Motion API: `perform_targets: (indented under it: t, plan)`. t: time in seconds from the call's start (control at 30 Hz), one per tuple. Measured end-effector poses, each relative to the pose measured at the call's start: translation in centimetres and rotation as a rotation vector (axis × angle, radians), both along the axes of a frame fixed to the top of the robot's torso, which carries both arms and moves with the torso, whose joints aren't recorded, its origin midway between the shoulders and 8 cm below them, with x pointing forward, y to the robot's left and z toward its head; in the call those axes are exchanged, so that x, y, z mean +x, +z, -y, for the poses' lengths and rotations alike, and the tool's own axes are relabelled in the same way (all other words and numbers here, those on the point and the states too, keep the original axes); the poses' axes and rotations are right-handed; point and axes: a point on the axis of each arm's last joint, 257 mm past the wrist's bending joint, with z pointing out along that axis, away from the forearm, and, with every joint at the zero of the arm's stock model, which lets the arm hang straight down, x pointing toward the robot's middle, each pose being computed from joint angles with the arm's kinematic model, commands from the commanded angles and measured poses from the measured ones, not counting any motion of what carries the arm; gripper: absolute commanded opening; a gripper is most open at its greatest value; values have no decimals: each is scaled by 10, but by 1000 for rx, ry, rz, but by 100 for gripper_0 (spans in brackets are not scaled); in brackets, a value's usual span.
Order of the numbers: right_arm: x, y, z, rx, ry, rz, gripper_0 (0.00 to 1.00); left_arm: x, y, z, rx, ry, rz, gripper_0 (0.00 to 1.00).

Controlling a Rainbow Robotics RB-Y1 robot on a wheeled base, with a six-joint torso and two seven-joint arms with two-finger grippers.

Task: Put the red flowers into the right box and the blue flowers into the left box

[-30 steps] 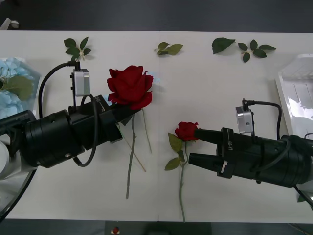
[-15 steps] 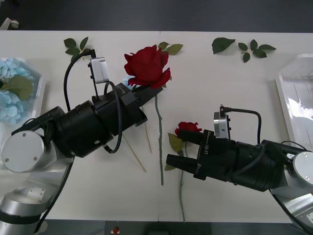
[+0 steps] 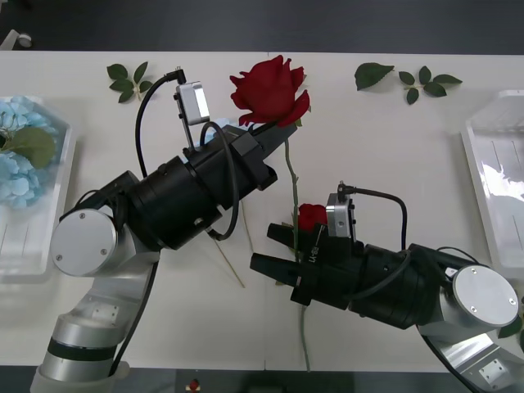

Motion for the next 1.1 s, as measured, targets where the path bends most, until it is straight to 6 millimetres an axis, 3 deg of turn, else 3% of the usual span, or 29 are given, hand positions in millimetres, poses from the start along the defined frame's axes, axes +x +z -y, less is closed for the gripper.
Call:
perform_targets:
  t: [0.1,0.2,0.6,0.63,0.7,0.73,0.77,0.8,0.97,1.1]
  plan:
    - [1,-1,-2,-16,4,15,9,2,-2,2,5,7,-2,0]
    - [7,3,-1,-13,-11,25,0,3,-3,2,13,11,0,0]
    - [14,6,3,-12,-31,34,0,3,-3,2,12,11,0,1]
    - [14,6,3,-12,-31,34,0,3,-3,2,13,11,0,6]
    - [14,6,3,-12,-31,34,0,2,-4,0,11,7,-2,33]
    - [14,6,3,-12,-32,34,0,1,-4,-2,10,1,-5,56]
    - [14,6,3,-12,-32,34,0,0,-5,-4,9,-6,-9,70]
    - [15,7,4,-13,-34,35,0,-2,-6,-7,7,-16,-14,77]
    - [21,9,10,-14,-52,44,0,-9,-16,-30,23,-64,-46,100]
    - [26,11,15,-16,-66,51,0,-14,-23,-53,45,-99,-79,100]
